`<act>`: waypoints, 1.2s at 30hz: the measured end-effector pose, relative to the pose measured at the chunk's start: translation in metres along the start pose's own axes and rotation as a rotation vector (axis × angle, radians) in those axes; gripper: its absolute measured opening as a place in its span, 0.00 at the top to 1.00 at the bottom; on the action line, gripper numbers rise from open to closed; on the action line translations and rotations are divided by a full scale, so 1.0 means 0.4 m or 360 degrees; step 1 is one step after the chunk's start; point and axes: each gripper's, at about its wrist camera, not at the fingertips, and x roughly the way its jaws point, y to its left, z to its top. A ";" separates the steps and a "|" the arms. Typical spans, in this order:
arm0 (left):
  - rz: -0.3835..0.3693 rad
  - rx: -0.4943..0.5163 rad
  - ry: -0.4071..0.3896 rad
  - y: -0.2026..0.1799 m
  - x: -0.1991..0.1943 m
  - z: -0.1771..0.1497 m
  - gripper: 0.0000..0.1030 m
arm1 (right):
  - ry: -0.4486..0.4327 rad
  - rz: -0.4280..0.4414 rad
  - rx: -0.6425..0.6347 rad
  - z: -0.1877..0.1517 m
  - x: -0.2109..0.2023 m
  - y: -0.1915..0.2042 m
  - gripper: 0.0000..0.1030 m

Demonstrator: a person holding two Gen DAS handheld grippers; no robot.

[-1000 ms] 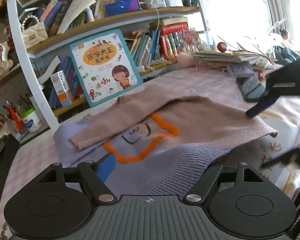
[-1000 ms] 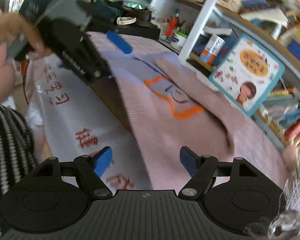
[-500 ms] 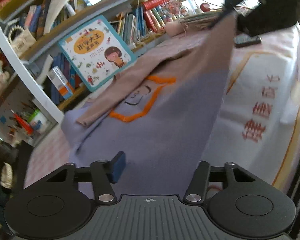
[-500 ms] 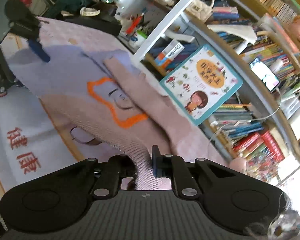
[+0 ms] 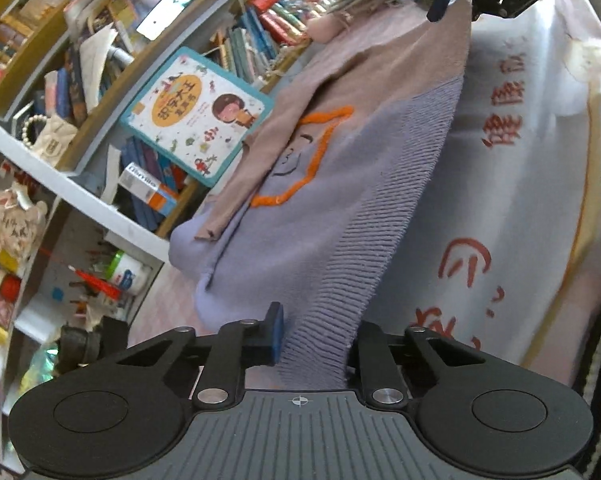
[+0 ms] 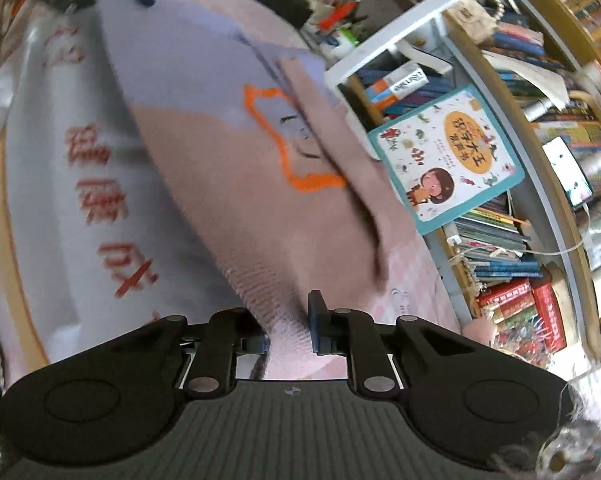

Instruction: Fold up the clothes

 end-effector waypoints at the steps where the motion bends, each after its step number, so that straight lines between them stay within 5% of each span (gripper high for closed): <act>1: -0.0002 0.0004 -0.0002 0.000 0.000 -0.002 0.89 | 0.0005 -0.0001 -0.0024 -0.005 0.000 0.007 0.84; 6: -0.0011 -0.0047 0.0007 0.010 -0.005 -0.010 0.96 | 0.0019 0.0050 -0.0052 -0.015 -0.013 0.020 0.96; 16: -0.0155 -0.0217 0.0023 0.075 -0.127 -0.016 0.96 | -0.0056 0.0361 0.0083 0.018 -0.174 -0.046 0.96; 27: 0.0132 -0.0274 -0.0238 0.269 -0.113 0.095 0.95 | -0.0233 -0.0044 0.0143 0.100 -0.164 -0.225 0.96; 36: 0.0141 -0.0221 -0.0125 0.371 0.110 0.139 0.95 | -0.0195 -0.0068 0.0152 0.118 0.048 -0.344 0.96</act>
